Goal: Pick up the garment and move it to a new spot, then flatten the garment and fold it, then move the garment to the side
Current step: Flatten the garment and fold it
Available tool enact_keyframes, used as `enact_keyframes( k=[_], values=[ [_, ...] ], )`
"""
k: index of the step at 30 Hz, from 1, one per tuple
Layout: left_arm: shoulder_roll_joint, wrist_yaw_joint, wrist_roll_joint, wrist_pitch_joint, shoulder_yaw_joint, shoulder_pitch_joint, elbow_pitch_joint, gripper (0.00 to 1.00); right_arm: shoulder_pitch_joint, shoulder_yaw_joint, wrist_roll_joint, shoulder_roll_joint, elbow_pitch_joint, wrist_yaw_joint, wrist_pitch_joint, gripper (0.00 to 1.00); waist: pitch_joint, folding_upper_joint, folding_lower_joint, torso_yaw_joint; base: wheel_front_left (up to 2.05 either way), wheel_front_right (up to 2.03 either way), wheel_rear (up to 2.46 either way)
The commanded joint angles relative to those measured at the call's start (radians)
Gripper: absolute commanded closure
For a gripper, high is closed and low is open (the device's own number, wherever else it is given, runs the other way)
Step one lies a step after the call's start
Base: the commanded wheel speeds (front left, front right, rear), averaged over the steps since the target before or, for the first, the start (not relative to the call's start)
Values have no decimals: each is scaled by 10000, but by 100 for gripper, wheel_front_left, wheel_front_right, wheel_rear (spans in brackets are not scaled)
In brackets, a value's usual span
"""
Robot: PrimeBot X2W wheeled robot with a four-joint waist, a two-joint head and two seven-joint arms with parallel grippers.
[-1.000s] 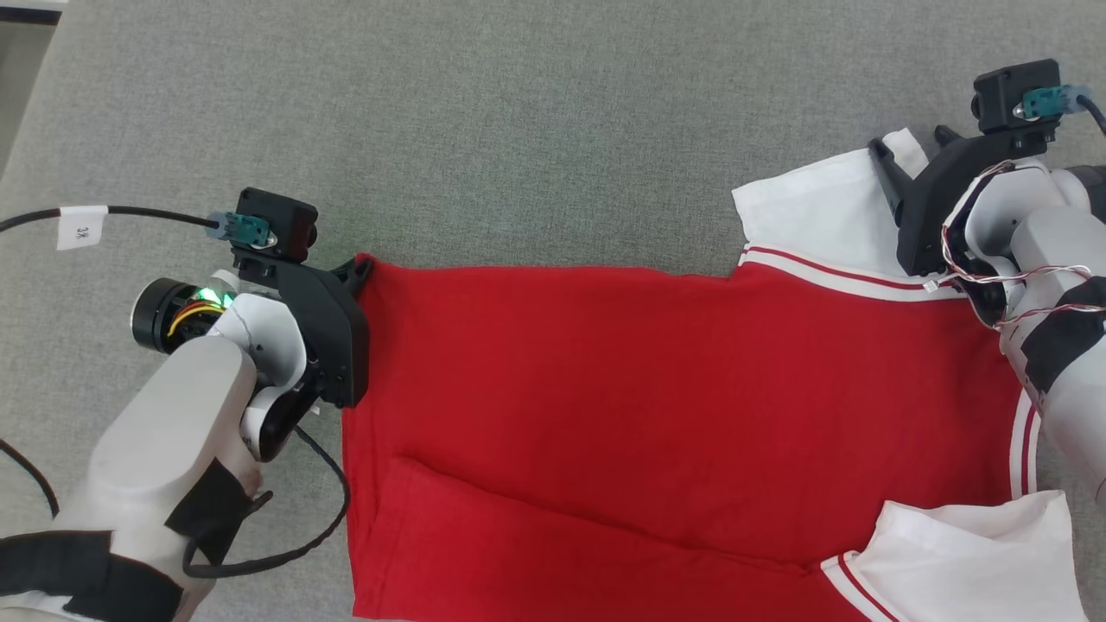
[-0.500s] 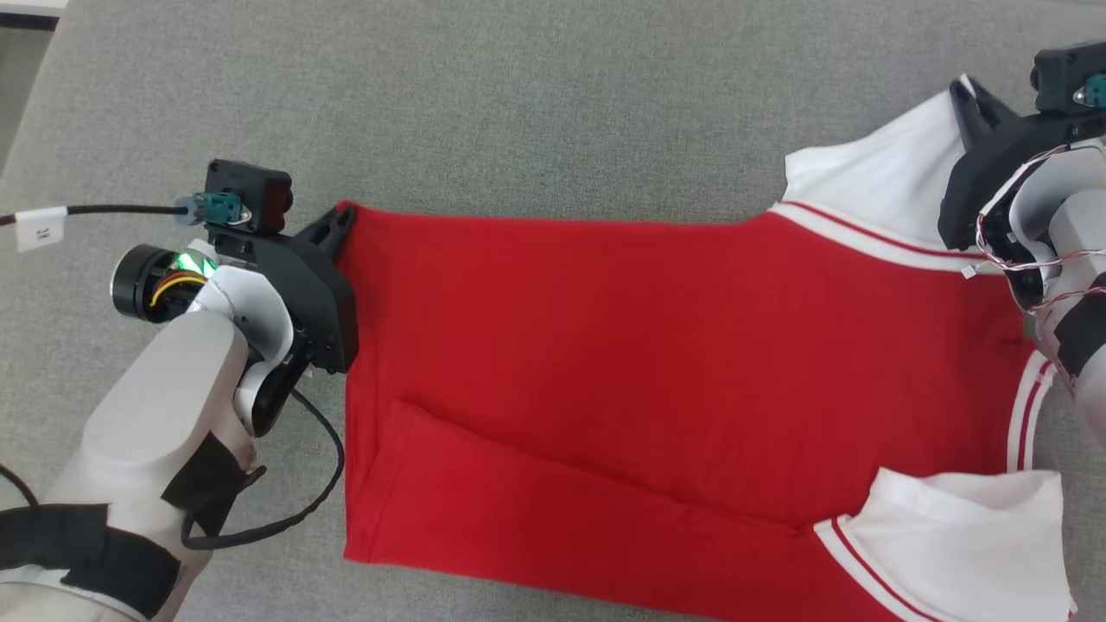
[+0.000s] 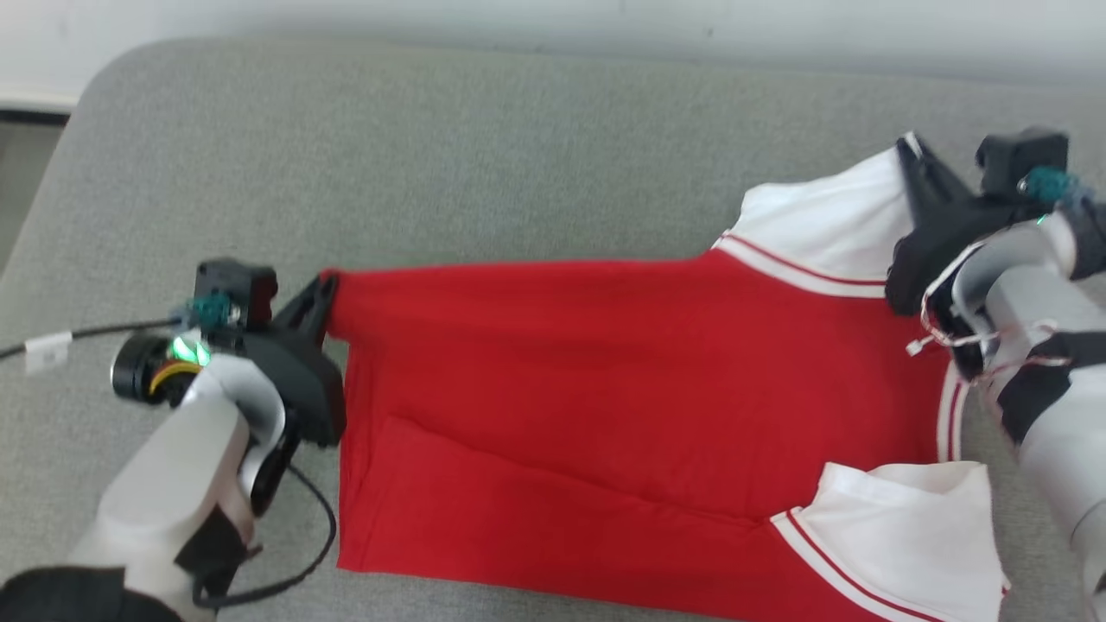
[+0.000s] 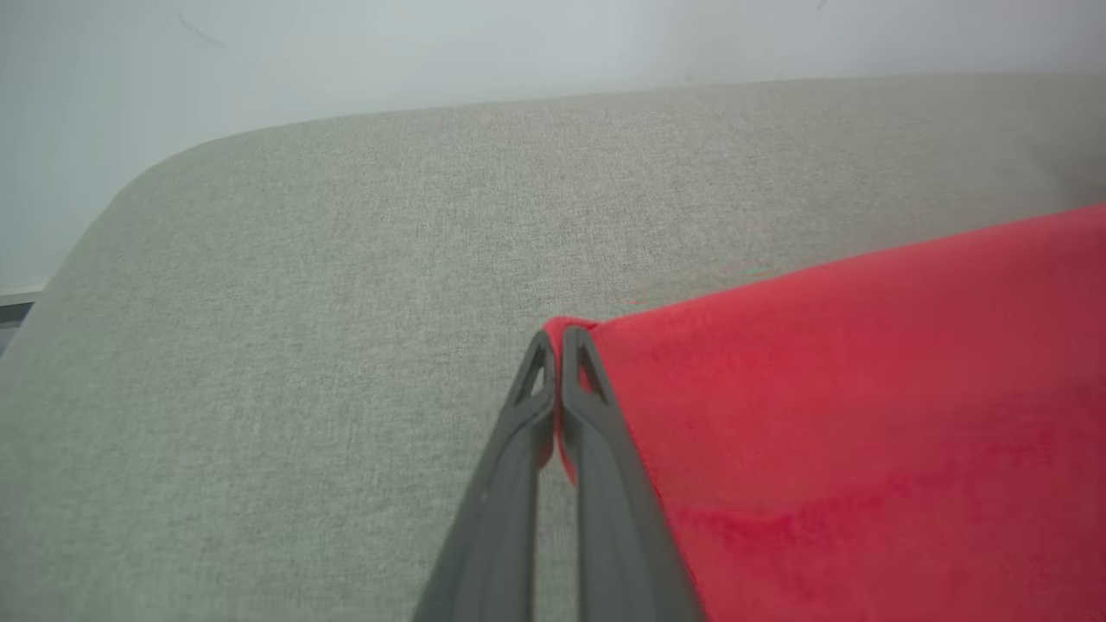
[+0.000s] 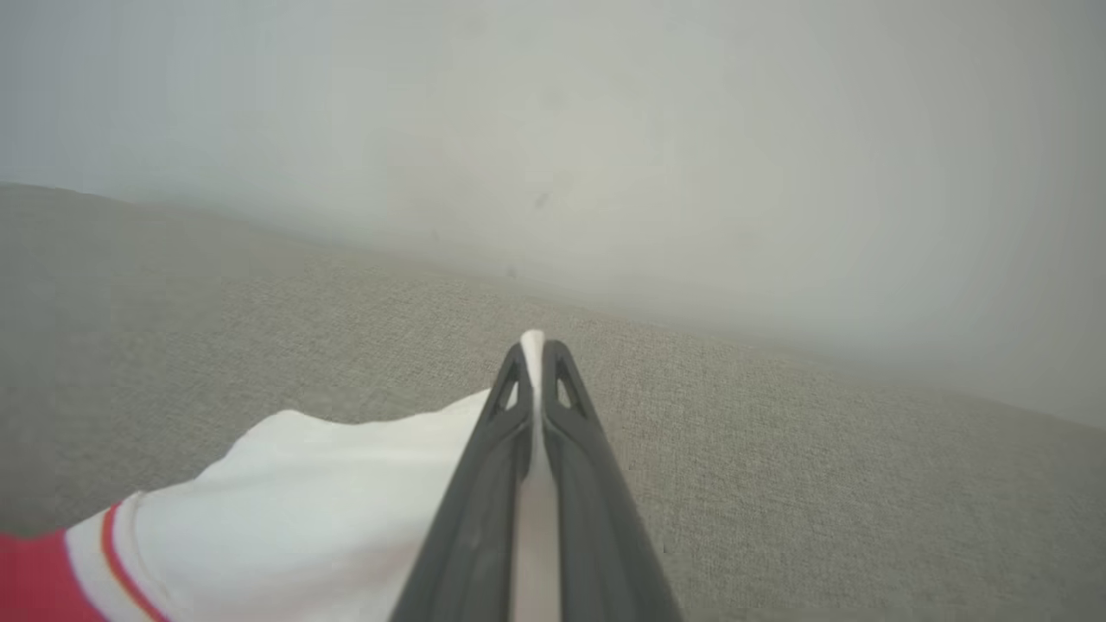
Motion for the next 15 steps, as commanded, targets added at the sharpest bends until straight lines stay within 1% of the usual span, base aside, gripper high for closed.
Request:
enact_keyframes(
  k=[1, 5, 8, 11, 15],
  values=[
    [50, -30, -169, -137, -20, 337, 102, 100, 317, -131, 99, 27, -264, -29, -48, 100, -774, 0, 0, -439, 0, 0, 0],
    [137, -64, -330, -759, -55, 1154, 174, 100, 1608, -778, 93, -163, -1557, -29, -47, 100, -1392, 0, 0, -748, 0, 0, 0],
    [224, -42, -577, -1162, 104, 1845, 175, 100, 2754, -1337, 12, -170, -2458, -29, -50, 100, -1775, 0, 0, -937, 0, 0, 0],
    [248, -43, -808, -1404, 341, 2564, 115, 100, 3924, -1912, 54, -16, -3177, -29, -52, 100, -2085, 0, 0, -1085, 0, 0, 0],
    [295, 109, -837, -1527, 719, 3550, -118, 100, 5473, -2771, -34, 278, -3904, -29, -50, 100, -2444, 0, 0, -1255, 0, 0, 0]
  ],
)
